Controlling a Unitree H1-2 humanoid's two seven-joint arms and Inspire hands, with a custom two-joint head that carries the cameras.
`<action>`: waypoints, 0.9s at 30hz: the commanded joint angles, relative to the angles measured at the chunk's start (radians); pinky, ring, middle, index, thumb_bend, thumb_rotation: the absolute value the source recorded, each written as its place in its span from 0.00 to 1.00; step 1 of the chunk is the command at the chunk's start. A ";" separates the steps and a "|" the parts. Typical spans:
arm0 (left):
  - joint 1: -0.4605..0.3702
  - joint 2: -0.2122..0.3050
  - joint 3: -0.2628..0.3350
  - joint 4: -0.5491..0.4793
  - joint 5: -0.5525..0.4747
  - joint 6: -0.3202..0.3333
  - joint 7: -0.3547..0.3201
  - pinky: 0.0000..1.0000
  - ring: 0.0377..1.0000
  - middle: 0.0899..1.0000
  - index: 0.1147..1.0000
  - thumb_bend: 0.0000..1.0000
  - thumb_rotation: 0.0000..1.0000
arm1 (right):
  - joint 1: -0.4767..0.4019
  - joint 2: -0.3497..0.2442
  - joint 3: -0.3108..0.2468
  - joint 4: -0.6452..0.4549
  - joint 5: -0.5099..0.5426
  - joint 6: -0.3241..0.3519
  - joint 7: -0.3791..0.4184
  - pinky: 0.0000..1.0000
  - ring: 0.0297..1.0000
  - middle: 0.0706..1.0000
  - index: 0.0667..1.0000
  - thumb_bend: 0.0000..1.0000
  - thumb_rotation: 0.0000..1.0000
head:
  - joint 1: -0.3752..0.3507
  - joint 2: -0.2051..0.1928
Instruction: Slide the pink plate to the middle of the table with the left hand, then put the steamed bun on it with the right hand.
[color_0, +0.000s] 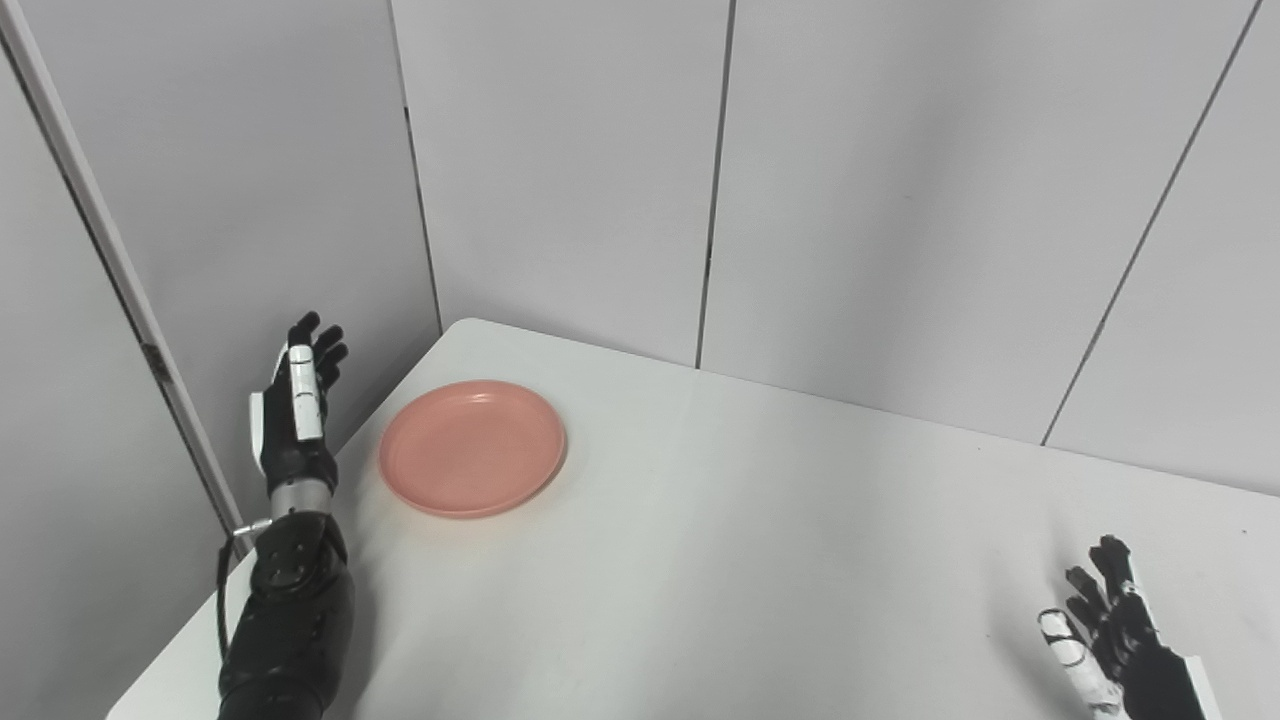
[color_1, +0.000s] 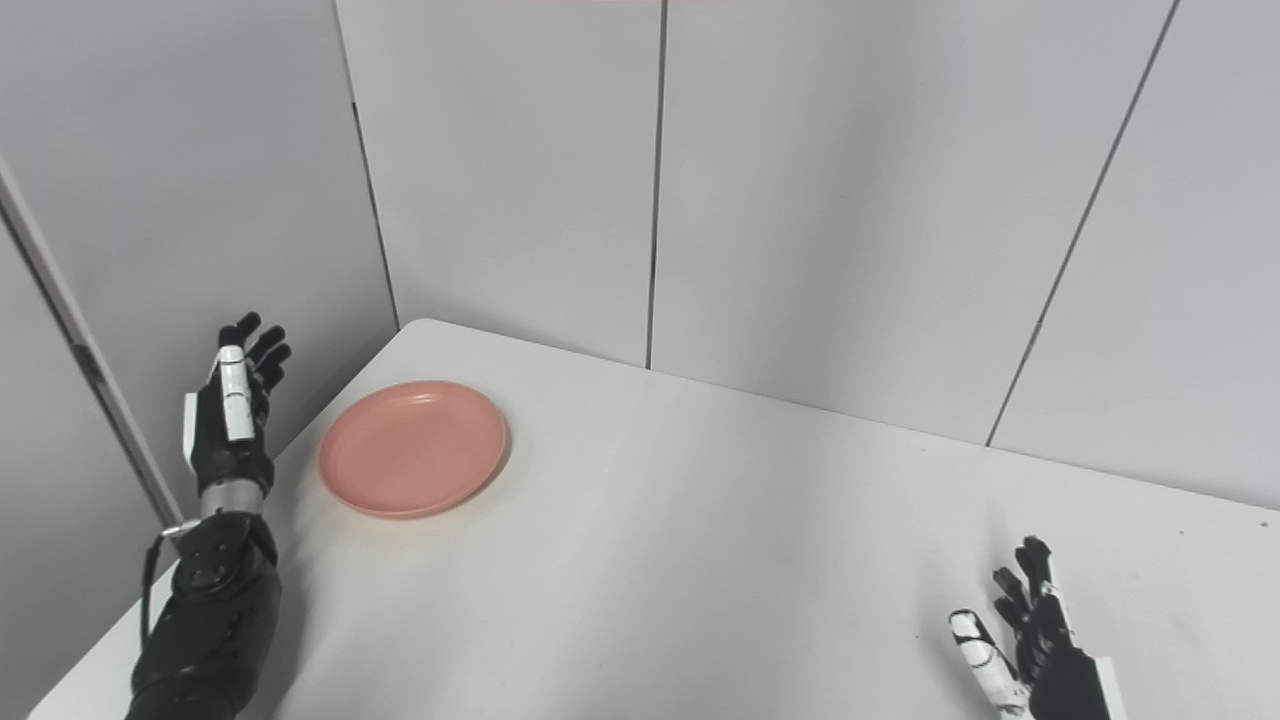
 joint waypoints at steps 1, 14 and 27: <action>-0.053 0.039 -0.011 0.001 -0.015 -0.034 -0.042 0.88 0.80 0.77 0.79 0.79 1.00 | 0.011 -0.001 -0.007 0.010 0.004 -0.043 -0.006 0.95 0.94 1.00 1.00 0.28 0.59 | -0.001 0.001; -0.039 0.040 -0.073 0.042 -0.013 0.034 -0.102 0.94 0.80 0.75 0.75 0.86 1.00 | 0.014 -0.007 -0.006 0.004 0.004 -0.046 -0.001 0.92 0.93 0.99 1.00 0.31 0.64 | 0.000 0.006; -0.039 0.030 -0.111 0.058 0.001 0.043 -0.121 1.00 0.91 0.85 0.85 0.81 1.00 | 0.014 -0.005 -0.008 -0.002 0.002 -0.037 -0.006 0.92 0.93 0.99 1.00 0.34 0.66 | 0.001 0.007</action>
